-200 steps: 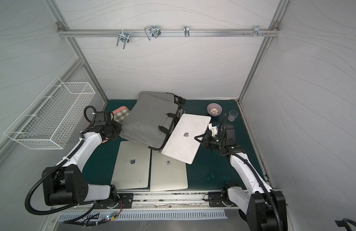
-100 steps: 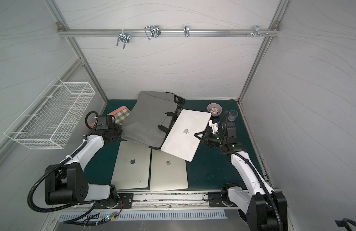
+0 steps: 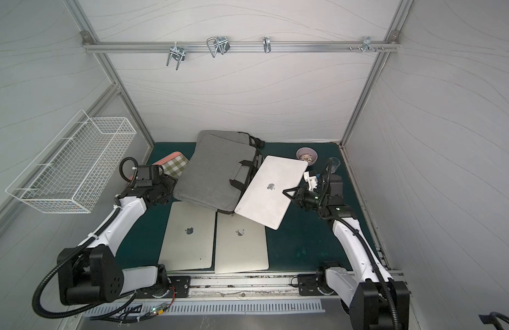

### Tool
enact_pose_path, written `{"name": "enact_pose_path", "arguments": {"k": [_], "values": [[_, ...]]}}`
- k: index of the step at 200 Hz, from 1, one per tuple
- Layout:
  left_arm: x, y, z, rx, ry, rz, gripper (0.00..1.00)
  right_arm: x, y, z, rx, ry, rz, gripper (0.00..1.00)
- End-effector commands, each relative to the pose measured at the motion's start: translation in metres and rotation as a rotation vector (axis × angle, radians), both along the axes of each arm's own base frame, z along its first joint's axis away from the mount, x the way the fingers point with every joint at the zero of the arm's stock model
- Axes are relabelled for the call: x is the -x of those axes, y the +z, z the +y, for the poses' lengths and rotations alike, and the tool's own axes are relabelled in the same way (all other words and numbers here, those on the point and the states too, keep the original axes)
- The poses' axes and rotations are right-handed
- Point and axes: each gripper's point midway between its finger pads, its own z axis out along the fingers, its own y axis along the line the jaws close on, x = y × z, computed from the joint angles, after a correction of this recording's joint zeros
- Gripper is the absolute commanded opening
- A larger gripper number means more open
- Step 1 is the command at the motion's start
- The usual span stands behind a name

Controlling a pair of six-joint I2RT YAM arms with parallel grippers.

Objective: Open the zippered laptop bag and take out the laptop
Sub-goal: Adjust the zippered laptop bag.

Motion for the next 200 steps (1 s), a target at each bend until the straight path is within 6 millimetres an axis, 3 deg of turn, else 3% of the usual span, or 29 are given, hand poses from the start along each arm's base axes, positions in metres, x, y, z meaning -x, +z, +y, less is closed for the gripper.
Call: {"name": "enact_pose_path", "arguments": {"k": [1, 40, 64, 101, 143, 172, 200], "values": [[0.017, 0.019, -0.013, -0.065, -0.1, 0.005, 0.76, 0.003, 0.06, 0.003, -0.028, 0.068, -0.234, 0.0], [0.062, 0.0, -0.064, 0.004, -0.195, 0.051, 0.78, 0.002, 0.059, 0.0, -0.027, 0.055, -0.236, 0.0], [0.076, -0.019, -0.1, 0.122, -0.191, 0.048, 0.79, -0.001, 0.06, -0.002, -0.034, 0.042, -0.237, 0.0], [0.067, -0.029, -0.148, 0.245, -0.16, -0.046, 0.79, 0.0, 0.057, -0.002, -0.038, 0.032, -0.225, 0.0], [0.055, -0.046, -0.188, 0.305, -0.158, -0.107, 0.78, 0.001, 0.055, -0.004, -0.036, 0.025, -0.22, 0.0], [0.044, -0.049, -0.205, 0.319, -0.17, -0.143, 0.74, 0.001, 0.054, -0.006, -0.037, 0.02, -0.217, 0.0], [0.04, -0.059, -0.219, 0.367, -0.154, -0.144, 0.64, -0.001, 0.053, -0.006, -0.037, 0.018, -0.218, 0.0]]}}
